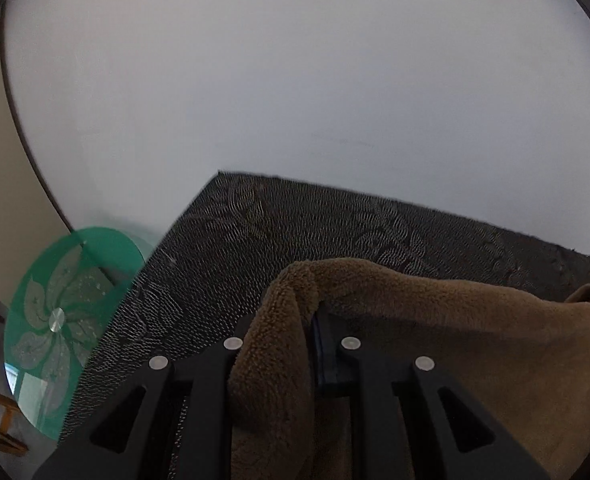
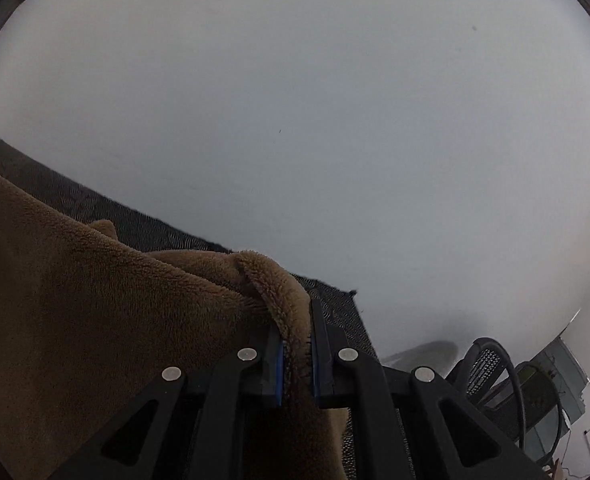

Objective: Fold clothes
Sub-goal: 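Lower the blanket onto the table with both grippers, spreading it flat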

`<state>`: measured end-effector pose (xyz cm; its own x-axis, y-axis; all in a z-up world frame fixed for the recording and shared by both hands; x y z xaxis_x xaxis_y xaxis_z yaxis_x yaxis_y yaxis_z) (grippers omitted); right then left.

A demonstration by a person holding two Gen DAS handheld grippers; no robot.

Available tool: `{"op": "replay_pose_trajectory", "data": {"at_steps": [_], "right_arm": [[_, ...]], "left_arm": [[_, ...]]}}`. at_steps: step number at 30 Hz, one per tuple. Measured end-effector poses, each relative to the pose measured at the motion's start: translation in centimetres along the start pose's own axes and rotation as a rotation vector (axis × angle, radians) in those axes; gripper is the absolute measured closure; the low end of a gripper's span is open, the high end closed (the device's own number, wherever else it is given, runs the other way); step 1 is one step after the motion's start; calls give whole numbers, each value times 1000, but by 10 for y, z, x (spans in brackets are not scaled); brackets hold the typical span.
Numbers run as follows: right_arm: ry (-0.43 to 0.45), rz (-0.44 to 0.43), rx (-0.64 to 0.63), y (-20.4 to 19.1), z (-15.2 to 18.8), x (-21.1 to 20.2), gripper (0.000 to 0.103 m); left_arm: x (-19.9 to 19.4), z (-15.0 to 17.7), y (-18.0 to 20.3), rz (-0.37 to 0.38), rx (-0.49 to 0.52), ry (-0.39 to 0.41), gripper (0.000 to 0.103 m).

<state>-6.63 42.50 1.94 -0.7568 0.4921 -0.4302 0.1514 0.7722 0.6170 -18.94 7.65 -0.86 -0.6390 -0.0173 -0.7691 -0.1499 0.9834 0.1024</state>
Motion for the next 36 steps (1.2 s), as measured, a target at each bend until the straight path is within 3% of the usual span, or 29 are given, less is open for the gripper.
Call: {"op": "replay_pose_trajectory", "data": {"at_steps": [2,5,8,9,12,13,14,16,18,21,23,27,31,34,35,36], "right_arm": [[-43,-32,-27,-6,1,13,93],[-124,-97,-70,-14,1,32,93],[-221,-167,-117,-22,2,52,88],[-254,-190,-132,-25,3,59,88],[-243,-227,-124,-17,8,51,81],[-243,-251,-113,-13,10,49,68],[-239,-272,-97,-6,11,45,47],[-197,-322,-32,12,7,35,26],[-134,-374,64,32,-1,23,26],[-45,-448,190,51,-21,18,26],[-33,-517,196,43,-35,26,26],[-98,-557,86,-1,-58,62,27],[-168,-597,3,-42,-59,78,33],[-198,-608,-32,-59,-60,82,52],[-199,-625,-25,-60,-61,81,76],[-202,-647,-14,-60,-62,80,85]], "left_arm": [[18,4,-2,-12,14,-65,85],[17,2,3,-27,53,-87,83],[14,-1,0,-28,98,-120,65],[12,-1,-5,-4,92,-143,61],[2,-3,-23,96,51,-209,58],[-3,-6,-28,110,45,-206,58],[-9,-9,-33,120,41,-198,56],[-21,-13,-41,125,44,-171,48],[-21,-19,-44,132,46,-158,38],[-21,-15,-43,131,50,-153,38],[-21,-8,-39,127,68,-148,38],[-15,5,-37,128,94,-144,38],[-6,10,-44,149,81,-160,38],[-2,12,-50,162,57,-175,38],[-1,12,-52,169,45,-181,38],[3,12,-52,169,36,-182,38]]}}
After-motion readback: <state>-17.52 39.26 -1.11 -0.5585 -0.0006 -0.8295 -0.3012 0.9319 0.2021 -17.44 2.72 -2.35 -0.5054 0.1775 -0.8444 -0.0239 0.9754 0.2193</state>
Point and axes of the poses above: each gripper's, at about its wrist camera, not at the fingertips, and x roughly the way its jaws point, y to its right, z to its underside, the point moved 1 cm from there along x, roughly the way its jaws point, and after that the axes turned 8 degrees about -x, right-handed, at the moved point
